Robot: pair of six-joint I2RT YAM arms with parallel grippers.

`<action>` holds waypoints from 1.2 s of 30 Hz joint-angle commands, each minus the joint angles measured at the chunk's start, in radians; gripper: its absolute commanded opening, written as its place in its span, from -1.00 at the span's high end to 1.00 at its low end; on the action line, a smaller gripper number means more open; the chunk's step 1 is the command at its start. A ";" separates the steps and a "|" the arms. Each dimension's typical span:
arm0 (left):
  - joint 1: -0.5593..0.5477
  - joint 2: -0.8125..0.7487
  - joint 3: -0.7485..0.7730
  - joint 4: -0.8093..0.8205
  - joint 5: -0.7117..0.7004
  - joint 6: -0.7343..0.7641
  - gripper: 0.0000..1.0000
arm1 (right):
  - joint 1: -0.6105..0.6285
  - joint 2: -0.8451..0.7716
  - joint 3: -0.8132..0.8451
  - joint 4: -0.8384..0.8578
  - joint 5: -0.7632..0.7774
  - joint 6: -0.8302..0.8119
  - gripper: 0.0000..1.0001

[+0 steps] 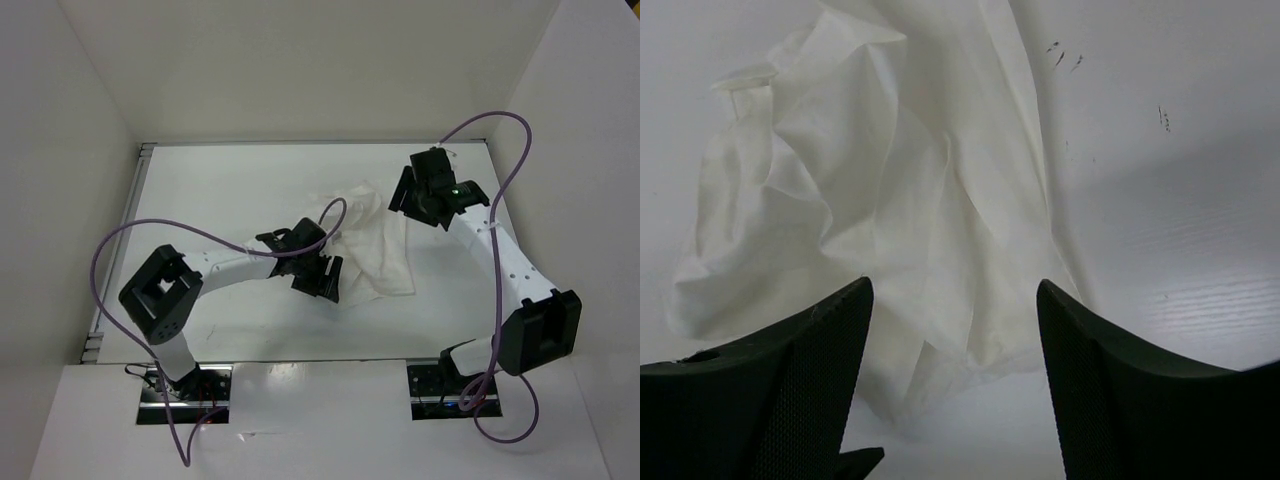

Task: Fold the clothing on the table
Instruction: Flatten the skirt out

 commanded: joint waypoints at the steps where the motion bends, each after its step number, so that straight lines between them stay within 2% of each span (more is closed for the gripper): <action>1: -0.017 0.070 0.055 0.094 0.050 -0.021 -0.53 | 0.009 -0.045 -0.022 -0.028 0.030 0.007 -0.44; 6: -0.026 0.153 0.077 0.172 0.093 -0.067 -0.53 | 0.009 -0.045 -0.031 -0.051 0.050 -0.002 -0.44; 8: -0.035 0.208 0.101 0.174 0.084 -0.067 -0.41 | 0.009 -0.045 -0.031 -0.061 0.050 -0.002 -0.44; 10: -0.035 0.248 0.101 0.174 0.063 -0.076 -0.03 | 0.009 -0.045 -0.041 -0.085 0.050 -0.002 -0.44; 11: -0.035 0.248 0.101 0.174 0.063 -0.085 0.65 | 0.009 -0.045 -0.042 -0.094 0.038 -0.002 -0.44; 12: -0.035 0.248 0.101 0.174 0.053 -0.085 0.98 | 0.009 -0.045 -0.055 -0.110 0.024 -0.002 -0.44; 19: -0.001 0.118 0.048 0.138 0.029 -0.105 1.00 | 0.009 0.008 -0.187 -0.101 -0.091 -0.002 -0.44; 30: -0.001 0.139 0.087 0.117 0.029 -0.096 1.00 | 0.048 0.168 -0.259 0.109 -0.331 -0.011 -0.32; 33: -0.001 0.139 0.087 0.117 0.029 -0.096 1.00 | 0.048 0.233 -0.269 0.149 -0.358 -0.002 0.03; 34: -0.001 0.139 0.087 0.117 0.029 -0.096 1.00 | 0.048 0.249 -0.269 0.149 -0.349 -0.002 0.49; 36: -0.001 0.139 0.087 0.106 0.029 -0.096 1.00 | 0.048 0.260 -0.243 0.133 -0.291 -0.002 0.94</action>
